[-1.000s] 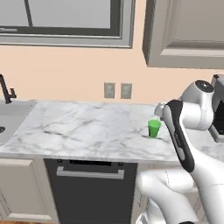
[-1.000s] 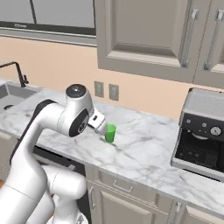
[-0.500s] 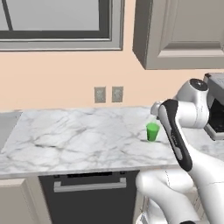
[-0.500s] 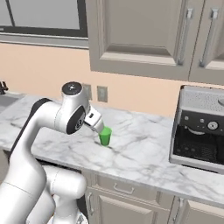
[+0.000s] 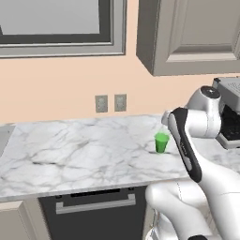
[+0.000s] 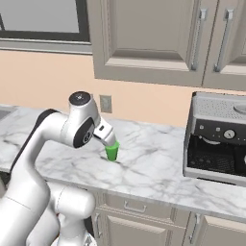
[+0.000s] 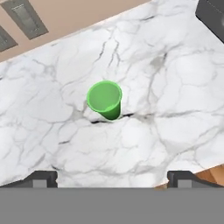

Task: Place the pitcher and cup on the dining counter for serving.

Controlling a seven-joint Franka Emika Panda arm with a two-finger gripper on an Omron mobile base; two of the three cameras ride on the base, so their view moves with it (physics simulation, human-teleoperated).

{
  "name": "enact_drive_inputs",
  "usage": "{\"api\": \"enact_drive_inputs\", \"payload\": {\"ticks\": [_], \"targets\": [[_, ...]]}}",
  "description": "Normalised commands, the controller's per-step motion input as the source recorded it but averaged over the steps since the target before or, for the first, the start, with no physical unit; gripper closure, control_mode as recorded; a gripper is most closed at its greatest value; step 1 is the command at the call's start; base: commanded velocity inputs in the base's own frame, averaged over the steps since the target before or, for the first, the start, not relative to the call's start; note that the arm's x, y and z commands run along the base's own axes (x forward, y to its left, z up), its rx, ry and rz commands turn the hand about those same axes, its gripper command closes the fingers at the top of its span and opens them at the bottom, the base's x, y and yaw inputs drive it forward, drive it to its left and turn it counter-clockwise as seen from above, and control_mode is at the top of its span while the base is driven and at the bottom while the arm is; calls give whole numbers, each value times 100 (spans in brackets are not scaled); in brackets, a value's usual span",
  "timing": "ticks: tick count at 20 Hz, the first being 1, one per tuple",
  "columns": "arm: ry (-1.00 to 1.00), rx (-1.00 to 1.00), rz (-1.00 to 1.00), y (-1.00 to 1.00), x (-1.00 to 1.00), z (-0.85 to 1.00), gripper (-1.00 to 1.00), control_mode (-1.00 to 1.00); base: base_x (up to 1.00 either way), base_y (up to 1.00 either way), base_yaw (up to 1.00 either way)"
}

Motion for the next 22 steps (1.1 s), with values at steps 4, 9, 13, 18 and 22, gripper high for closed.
{"api": "enact_drive_inputs", "payload": {"ticks": [4, 9, 13, 18, 22], "targets": [[7, -13, 1, 0, 50, -21, -100, -100, 0, 0, 0], [9, -3, 7, 6, 76, -21, -100, -100, 0, 0, 0], [13, 0, 11, 9, 73, -43, -100, -100, 0, 0, 0], [15, -1, 3, 10, 51, -26, -100, -100, 0, 0, 0], [18, -1, 0, 9, 23, -47, -100, -100, 0, 0, 0]]}}
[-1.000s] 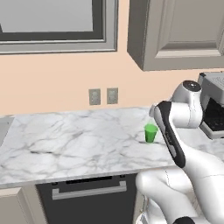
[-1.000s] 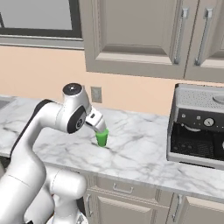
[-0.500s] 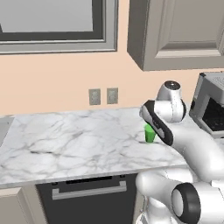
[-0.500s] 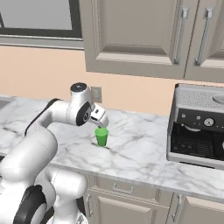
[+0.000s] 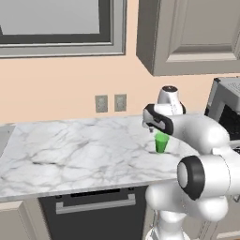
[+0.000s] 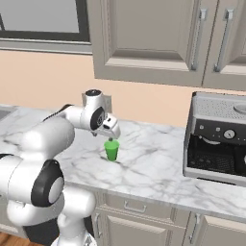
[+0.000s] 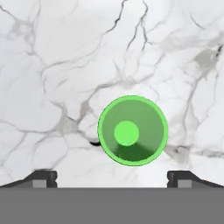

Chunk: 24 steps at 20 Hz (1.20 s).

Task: Place the pitcher and cup on the dining counter for serving.

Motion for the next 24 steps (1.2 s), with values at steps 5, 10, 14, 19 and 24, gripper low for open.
{"api": "enact_drive_inputs", "payload": {"ticks": [5, 10, 14, 19, 24], "targets": [[14, -2, 0, 3, 20, -54, -100, -100, 0, 0, 0], [8, 0, 0, 0, 18, -48, -100, -100, 0, 0, 0], [10, 0, 0, 0, 4, -46, -100, -100, 0, 0, 0], [10, -3, 0, 0, 0, -46, 100, -100, 0, 0, 0], [2, -1, 0, 0, 0, -15, 100, -100, 0, 0, 0]]}}
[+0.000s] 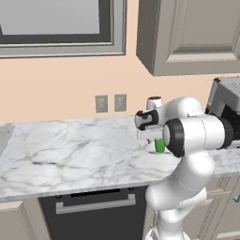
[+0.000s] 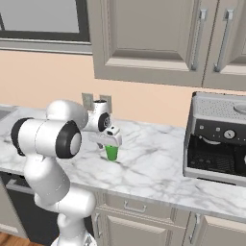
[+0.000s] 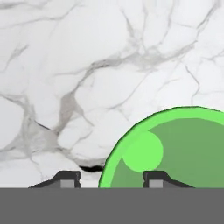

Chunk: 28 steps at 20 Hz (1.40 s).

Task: Place the pitcher and cup on the dining counter for serving.

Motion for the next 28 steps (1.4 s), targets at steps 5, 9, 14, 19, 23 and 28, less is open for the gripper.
{"api": "enact_drive_inputs", "payload": {"ticks": [5, 9, 14, 19, 23, 28], "targets": [[-1, 0, 0, 0, -3, 0, 100, -100, 0, 0, 0], [-18, 0, 0, 0, -24, 30, 100, -100, 0, 0, 0], [-36, 0, 0, 0, -33, 62, 100, -100, 0, 0, 0], [-44, -1, 1, 0, -51, 98, 100, -100, 0, 0, 0], [-40, 0, 8, 0, -39, 100, 100, -100, 0, 0, 0], [-25, 0, 19, 0, -31, 91, 100, -100, 0, 0, 0]]}}
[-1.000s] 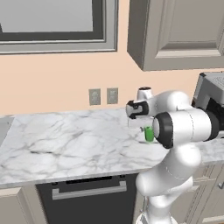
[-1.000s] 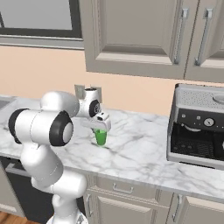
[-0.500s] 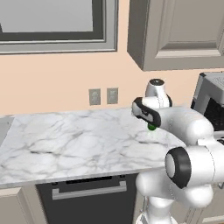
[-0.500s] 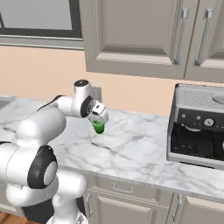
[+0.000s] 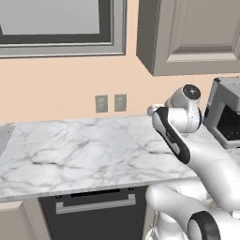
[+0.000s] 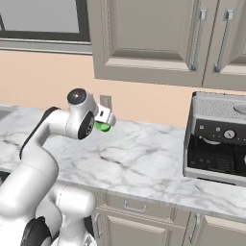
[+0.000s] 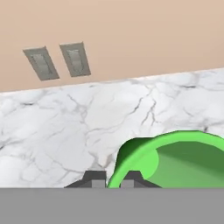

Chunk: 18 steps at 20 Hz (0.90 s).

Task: Place the pitcher and cup on the dining counter for serving.

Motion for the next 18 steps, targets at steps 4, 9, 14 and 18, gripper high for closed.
{"api": "enact_drive_inputs", "payload": {"ticks": [4, 9, 14, 18], "targets": [[-6, 0, 11, 0, -19, 38, 100, -100, 0, 0, 0], [0, 0, 0, 0, 0, 0, 100, 100, -29, 2, 13], [0, 0, 0, 0, 0, 0, 100, 100, -76, 24, 72], [0, 0, 0, 0, 0, 0, 100, 100, -46, 17, 99]]}}
